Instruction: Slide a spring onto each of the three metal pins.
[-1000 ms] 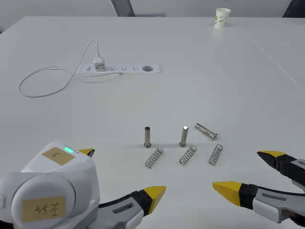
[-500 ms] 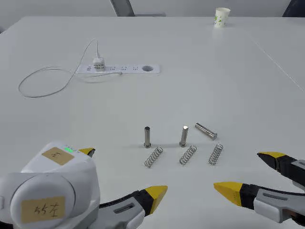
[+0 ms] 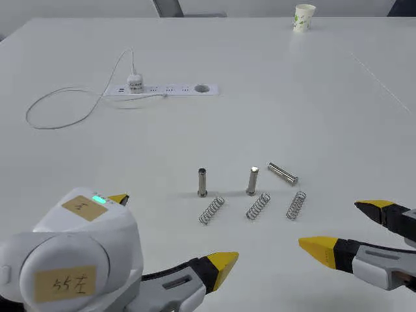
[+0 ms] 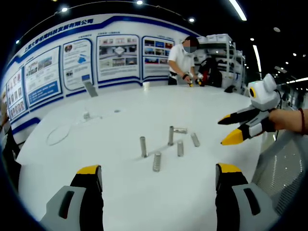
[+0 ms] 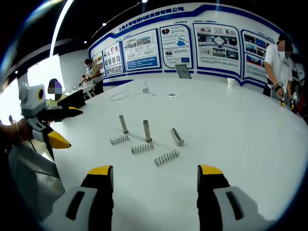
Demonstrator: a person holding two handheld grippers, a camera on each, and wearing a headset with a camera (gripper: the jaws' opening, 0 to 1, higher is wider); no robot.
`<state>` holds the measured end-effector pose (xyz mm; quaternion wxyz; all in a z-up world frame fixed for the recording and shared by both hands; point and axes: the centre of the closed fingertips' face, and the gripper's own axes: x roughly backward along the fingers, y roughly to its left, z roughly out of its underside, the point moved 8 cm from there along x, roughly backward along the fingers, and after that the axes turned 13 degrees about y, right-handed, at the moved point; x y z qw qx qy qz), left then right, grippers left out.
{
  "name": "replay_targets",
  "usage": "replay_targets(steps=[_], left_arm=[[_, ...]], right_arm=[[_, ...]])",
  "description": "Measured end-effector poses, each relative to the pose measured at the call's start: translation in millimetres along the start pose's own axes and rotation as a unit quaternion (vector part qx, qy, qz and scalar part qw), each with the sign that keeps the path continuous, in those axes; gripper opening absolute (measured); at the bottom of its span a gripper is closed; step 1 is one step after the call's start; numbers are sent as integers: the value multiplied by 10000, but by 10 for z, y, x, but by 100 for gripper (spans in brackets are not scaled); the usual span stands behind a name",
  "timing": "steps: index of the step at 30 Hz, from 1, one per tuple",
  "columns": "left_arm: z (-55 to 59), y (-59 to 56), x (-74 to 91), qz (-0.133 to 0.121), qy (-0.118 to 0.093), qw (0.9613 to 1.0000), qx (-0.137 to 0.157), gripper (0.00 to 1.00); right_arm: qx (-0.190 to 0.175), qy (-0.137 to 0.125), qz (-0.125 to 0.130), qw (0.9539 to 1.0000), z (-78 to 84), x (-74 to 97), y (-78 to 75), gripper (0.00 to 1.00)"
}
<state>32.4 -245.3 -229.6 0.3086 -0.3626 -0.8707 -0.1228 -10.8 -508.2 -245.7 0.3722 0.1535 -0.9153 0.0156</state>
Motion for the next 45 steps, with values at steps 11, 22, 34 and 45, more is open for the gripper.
replay_targets(steps=[11,22,34,45], left_arm=[[-18,-22,1,56,-24,10000,-39,100],[-32,-52,-2,142,-52,9998,-112,99],[-40,-43,0,103,-70,9999,-113,94],[-41,-36,-13,121,-90,9999,-53,92]], right_arm=[[128,227,-38,9997,-134,-50,-115,61],[374,294,-120,9988,-341,-207,-181,56],[393,437,-156,9981,-570,-397,-352,42],[507,649,-234,9963,-731,-625,-426,36]])
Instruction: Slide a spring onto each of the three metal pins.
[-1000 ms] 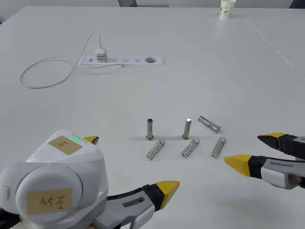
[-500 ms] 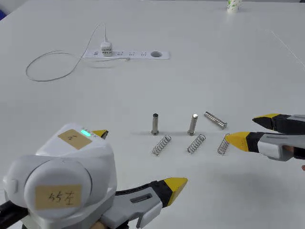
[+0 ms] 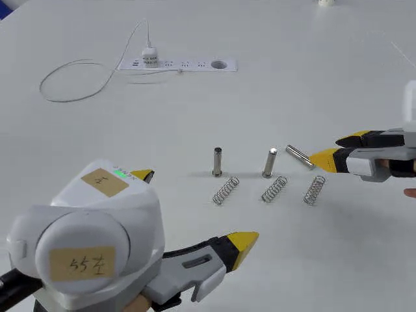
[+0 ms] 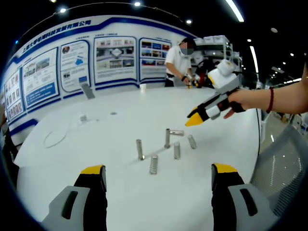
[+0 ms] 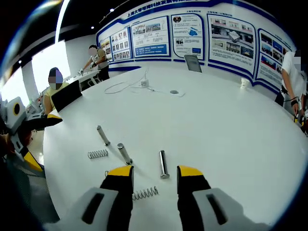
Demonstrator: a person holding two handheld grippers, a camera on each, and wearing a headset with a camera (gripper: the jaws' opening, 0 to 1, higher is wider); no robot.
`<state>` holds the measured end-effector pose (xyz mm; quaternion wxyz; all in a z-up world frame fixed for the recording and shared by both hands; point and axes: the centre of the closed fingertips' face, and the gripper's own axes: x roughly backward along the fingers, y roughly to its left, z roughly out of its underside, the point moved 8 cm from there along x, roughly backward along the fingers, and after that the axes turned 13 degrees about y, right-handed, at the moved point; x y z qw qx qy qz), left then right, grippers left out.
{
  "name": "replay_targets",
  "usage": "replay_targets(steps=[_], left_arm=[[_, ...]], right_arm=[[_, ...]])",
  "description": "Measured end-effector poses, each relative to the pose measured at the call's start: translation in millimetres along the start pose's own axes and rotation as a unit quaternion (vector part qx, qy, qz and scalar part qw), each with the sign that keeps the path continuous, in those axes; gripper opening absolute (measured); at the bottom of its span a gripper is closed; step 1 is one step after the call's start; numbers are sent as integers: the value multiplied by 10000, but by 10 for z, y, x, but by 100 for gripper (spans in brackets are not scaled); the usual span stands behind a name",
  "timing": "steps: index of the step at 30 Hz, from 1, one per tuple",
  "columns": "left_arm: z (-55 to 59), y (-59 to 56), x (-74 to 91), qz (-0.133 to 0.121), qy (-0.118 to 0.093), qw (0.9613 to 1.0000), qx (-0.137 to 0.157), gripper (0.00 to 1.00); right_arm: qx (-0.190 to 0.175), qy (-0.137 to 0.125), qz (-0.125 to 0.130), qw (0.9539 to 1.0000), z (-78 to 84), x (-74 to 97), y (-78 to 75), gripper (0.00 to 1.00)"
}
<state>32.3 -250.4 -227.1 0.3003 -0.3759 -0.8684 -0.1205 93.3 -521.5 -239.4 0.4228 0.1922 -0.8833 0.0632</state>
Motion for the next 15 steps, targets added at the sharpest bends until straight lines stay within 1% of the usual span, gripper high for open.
replay_targets(steps=[5,10,15], left_arm=[[11,9,-9,-17,29,10000,22,91],[16,4,-15,2,29,10000,6,91],[22,1,-22,12,40,10000,-10,90]], right_arm=[[47,153,-87,9998,-41,-123,-23,31],[93,261,-113,9996,-79,-250,-41,30],[-12,318,-211,9993,-119,-391,-62,27]])
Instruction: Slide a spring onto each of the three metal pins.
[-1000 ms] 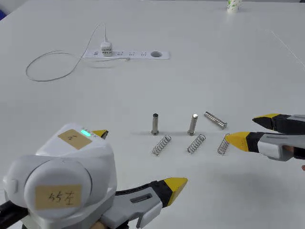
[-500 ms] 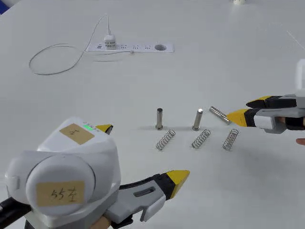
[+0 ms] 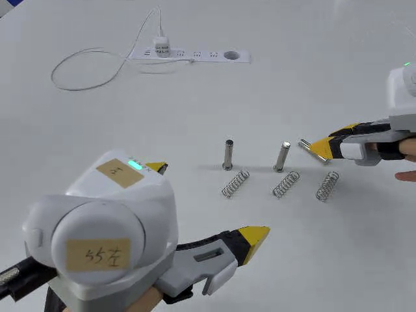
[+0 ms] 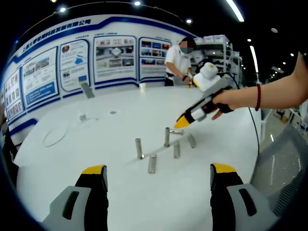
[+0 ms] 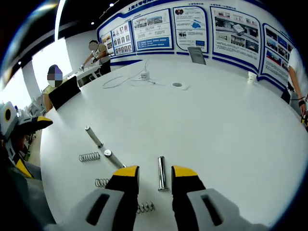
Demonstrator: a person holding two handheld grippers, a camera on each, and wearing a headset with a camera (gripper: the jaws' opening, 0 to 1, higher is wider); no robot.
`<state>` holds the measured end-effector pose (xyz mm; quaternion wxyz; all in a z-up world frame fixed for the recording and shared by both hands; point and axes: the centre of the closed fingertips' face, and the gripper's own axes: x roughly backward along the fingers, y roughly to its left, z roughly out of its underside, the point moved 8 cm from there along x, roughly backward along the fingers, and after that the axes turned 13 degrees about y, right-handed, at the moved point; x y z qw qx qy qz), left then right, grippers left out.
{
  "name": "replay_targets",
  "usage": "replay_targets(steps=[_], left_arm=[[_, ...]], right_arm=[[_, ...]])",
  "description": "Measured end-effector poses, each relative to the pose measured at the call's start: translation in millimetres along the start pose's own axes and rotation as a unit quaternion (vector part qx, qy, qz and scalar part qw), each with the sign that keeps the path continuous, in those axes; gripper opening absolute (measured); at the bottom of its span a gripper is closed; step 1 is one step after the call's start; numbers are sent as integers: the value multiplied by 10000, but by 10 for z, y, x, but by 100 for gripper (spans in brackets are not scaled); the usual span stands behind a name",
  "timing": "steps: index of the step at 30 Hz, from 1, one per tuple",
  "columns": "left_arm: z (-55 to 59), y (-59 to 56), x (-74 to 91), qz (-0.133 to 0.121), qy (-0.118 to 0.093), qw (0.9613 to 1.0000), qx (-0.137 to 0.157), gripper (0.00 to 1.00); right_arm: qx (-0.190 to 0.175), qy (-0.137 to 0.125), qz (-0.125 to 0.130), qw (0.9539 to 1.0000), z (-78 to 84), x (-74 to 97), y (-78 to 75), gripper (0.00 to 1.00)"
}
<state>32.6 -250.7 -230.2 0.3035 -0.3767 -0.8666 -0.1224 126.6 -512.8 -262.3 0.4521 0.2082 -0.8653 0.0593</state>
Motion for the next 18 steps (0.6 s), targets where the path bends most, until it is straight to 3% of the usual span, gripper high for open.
replay_targets(steps=[6,18], left_arm=[[13,-5,-8,20,28,10000,-22,88],[22,1,-8,3,47,10000,-52,86]], right_arm=[[-190,89,-126,9997,-38,-157,-34,25],[-165,223,-135,9995,-59,-335,-34,19]])
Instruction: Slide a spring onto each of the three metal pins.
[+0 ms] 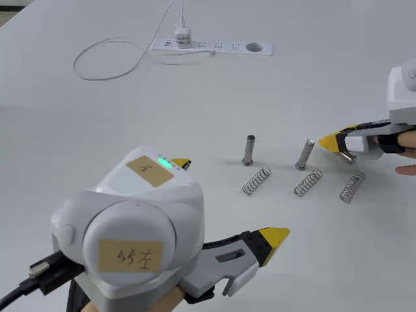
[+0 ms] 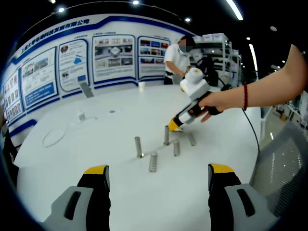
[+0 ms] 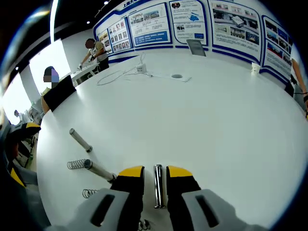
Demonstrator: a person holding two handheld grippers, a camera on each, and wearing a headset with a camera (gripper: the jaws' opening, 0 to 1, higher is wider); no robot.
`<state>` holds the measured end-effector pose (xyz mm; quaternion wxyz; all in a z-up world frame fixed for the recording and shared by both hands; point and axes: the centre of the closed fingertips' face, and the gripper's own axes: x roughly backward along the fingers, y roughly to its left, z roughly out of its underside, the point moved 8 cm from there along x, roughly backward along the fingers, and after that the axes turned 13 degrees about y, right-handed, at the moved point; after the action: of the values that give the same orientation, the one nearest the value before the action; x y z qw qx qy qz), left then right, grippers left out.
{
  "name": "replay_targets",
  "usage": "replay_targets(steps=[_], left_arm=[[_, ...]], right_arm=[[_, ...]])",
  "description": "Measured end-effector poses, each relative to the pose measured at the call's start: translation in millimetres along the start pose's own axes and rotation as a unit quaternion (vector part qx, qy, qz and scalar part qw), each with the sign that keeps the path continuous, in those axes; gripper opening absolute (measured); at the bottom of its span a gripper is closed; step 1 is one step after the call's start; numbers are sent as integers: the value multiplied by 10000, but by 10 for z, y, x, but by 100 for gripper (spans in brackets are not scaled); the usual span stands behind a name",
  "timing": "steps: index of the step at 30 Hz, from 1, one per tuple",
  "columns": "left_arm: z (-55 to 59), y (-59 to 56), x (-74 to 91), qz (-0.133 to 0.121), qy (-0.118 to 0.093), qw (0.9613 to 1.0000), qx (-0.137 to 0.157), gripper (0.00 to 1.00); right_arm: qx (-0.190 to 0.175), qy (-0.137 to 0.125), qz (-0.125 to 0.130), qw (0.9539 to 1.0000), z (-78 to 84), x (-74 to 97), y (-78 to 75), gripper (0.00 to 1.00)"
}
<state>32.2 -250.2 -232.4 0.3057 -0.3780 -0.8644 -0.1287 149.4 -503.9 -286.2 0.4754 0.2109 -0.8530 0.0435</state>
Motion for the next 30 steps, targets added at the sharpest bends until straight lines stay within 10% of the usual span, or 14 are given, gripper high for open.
replay_targets(steps=[30], left_arm=[[-6,-9,12,39,-1,10000,-7,80]], right_arm=[[42,174,154,9997,-5,-23,-56,9]])
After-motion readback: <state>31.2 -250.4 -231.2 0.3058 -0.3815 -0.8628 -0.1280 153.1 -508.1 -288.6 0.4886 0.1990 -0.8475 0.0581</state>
